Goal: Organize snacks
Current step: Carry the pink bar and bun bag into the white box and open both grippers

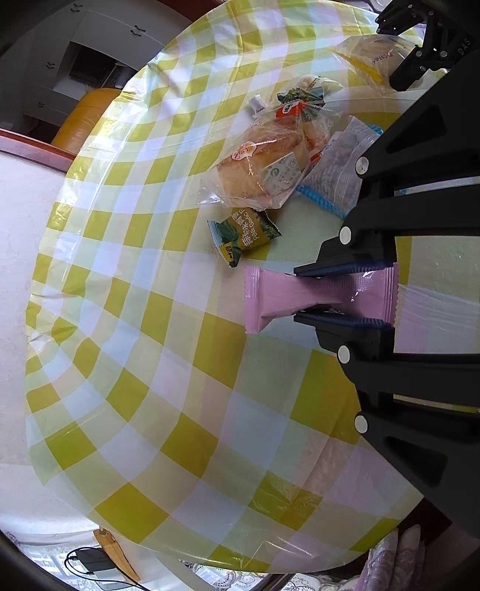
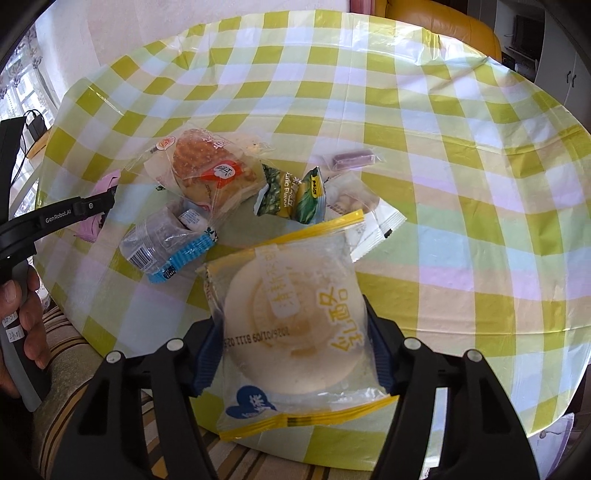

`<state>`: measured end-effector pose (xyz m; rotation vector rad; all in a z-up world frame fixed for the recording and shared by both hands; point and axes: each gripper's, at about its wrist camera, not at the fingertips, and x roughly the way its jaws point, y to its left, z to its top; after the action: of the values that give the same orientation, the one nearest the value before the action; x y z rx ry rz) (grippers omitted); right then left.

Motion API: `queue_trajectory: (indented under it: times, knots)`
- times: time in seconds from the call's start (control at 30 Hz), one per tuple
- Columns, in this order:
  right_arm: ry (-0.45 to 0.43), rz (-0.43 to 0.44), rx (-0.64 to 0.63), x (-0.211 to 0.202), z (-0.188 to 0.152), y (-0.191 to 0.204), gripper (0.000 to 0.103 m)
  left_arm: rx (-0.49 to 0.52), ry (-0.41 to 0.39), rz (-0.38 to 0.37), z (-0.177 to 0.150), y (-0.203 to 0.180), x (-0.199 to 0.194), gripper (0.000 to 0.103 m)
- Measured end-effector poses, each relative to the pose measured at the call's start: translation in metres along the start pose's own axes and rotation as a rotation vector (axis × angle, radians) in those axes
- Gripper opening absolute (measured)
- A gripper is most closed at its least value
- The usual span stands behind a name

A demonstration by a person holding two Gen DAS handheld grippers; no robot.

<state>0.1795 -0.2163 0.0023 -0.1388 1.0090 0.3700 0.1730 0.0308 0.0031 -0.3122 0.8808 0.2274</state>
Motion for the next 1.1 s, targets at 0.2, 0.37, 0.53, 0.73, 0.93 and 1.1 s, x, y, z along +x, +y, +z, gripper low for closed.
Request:
queue_trajectory:
  times: [0.2, 0.37, 0.53, 0.73, 0.93, 1.1]
  knots:
    - [-0.023, -0.051, 0.062, -0.021, -0.014, -0.016, 0.066, 0.048, -0.024, -0.052, -0.01, -0.022, -0.023, 0.018]
    - [-0.026, -0.089, 0.105, -0.037, -0.031, -0.03, 0.066, 0.102, -0.021, -0.115, -0.021, -0.049, -0.036, 0.018]
    - [-0.026, -0.127, 0.149, -0.051, -0.046, -0.049, 0.066, 0.165, -0.009, -0.174, -0.033, -0.079, -0.046, 0.018]
    - [-0.019, -0.179, 0.196, -0.065, -0.065, -0.074, 0.066, 0.259, 0.02, -0.256, -0.053, -0.12, -0.057, 0.018]
    - [-0.006, -0.225, 0.252, -0.078, -0.091, -0.098, 0.066, 0.347, 0.053, -0.32, -0.073, -0.157, -0.065, 0.018]
    - [0.004, -0.26, 0.311, -0.088, -0.112, -0.119, 0.066, 0.415, 0.085, -0.371, -0.09, -0.185, -0.071, 0.018]
